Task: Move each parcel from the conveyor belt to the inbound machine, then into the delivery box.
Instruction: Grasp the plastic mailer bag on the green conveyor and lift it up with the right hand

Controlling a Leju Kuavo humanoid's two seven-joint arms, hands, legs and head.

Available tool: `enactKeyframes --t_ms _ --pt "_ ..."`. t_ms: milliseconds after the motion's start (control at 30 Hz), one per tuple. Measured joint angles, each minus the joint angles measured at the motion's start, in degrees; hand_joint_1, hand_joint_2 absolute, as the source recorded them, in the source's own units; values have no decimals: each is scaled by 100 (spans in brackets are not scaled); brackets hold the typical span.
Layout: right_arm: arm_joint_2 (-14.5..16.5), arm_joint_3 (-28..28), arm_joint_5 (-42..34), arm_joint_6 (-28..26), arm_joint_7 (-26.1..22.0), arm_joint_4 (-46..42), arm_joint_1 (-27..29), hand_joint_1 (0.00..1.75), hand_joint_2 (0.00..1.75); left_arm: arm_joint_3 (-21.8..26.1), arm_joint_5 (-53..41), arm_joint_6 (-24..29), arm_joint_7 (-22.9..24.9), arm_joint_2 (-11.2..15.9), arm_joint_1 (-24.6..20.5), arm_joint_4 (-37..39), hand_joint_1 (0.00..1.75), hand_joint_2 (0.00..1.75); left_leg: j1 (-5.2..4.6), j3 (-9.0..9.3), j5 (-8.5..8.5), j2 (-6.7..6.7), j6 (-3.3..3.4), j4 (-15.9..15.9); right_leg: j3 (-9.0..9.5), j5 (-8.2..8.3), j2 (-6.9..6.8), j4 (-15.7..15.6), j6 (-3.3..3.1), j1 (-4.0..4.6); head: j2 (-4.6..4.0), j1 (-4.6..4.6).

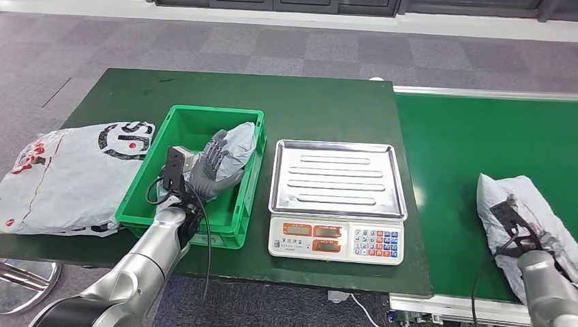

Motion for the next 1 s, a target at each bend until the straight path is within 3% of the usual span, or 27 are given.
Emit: enactKeyframes --t_ms 267,367,400,500,533,1000 --pt "-44 228 275 541 270 324 -278 0 175 0 15 16 1 1 -5 21 0 175 3 5 -1 6 0 0 2 -2 4 0 -1 2 0 0" --pt "-71 369 436 991 349 485 -471 0 175 0 34 39 60 1 -6 22 0 175 3 6 0 7 0 0 4 -2 4 0 -1 2 0 -1" --pt "-77 396 463 1067 355 518 -507 10 175 0 36 49 69 1 -6 22 0 175 2 6 0 7 0 0 4 -1 4 0 -1 2 0 -1" --pt "-79 424 480 1147 340 558 -540 141 175 0 36 67 73 1 -5 22 0 175 2 6 0 7 1 1 6 -1 4 -1 0 2 0 -1" --pt "-79 431 492 1179 317 567 -550 175 175 0 36 74 75 1 -4 22 0 175 2 6 -1 7 1 1 6 -1 4 -1 1 2 0 -1" --pt "-40 508 568 1013 -235 585 -782 175 175 2 55 103 49 39 55 -40 0 175 2 18 -4 24 -1 0 12 8 26 -1 0 3 0 0"
